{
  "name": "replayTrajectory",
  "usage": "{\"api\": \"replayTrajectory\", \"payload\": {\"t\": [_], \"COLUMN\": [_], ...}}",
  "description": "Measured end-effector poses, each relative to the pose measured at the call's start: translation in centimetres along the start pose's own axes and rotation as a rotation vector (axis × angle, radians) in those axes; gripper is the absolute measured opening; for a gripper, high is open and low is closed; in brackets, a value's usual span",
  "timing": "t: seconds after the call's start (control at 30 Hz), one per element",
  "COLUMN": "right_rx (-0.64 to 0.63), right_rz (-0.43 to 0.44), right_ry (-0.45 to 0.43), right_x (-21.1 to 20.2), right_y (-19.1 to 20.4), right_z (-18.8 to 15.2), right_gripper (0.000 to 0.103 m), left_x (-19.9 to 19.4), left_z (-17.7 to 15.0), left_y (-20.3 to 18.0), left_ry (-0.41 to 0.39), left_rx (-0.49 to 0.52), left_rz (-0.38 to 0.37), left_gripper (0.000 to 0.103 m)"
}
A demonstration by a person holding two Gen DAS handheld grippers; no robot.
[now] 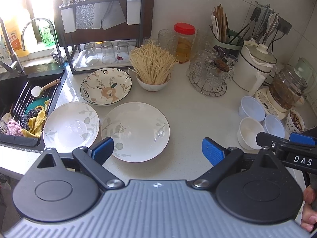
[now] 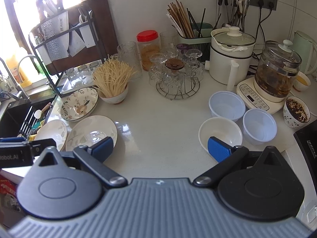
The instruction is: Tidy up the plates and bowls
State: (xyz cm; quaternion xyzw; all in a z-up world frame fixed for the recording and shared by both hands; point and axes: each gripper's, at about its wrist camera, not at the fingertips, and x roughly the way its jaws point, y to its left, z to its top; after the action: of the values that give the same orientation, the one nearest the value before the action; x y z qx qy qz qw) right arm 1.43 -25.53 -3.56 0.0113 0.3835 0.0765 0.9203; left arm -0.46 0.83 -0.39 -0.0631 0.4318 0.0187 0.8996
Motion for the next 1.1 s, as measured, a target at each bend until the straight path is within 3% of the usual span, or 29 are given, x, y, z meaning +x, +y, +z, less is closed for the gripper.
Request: {"api": "replayTrajectory", "payload": {"t": [1.1], "right_rx": [0.048], "right_rz": [-0.007], "right_ry": [0.011], "right_x": [1.7], "right_y": [0.2], "right_z": [0.3], "right_gripper": [0.103], "left_x": [2.1], "left_z": [0.6], "left_y": [0.7], "left_ry": [0.023], "left_rx": [-0.02], "left_rz": [-0.015], "left_gripper": [0.098]}}
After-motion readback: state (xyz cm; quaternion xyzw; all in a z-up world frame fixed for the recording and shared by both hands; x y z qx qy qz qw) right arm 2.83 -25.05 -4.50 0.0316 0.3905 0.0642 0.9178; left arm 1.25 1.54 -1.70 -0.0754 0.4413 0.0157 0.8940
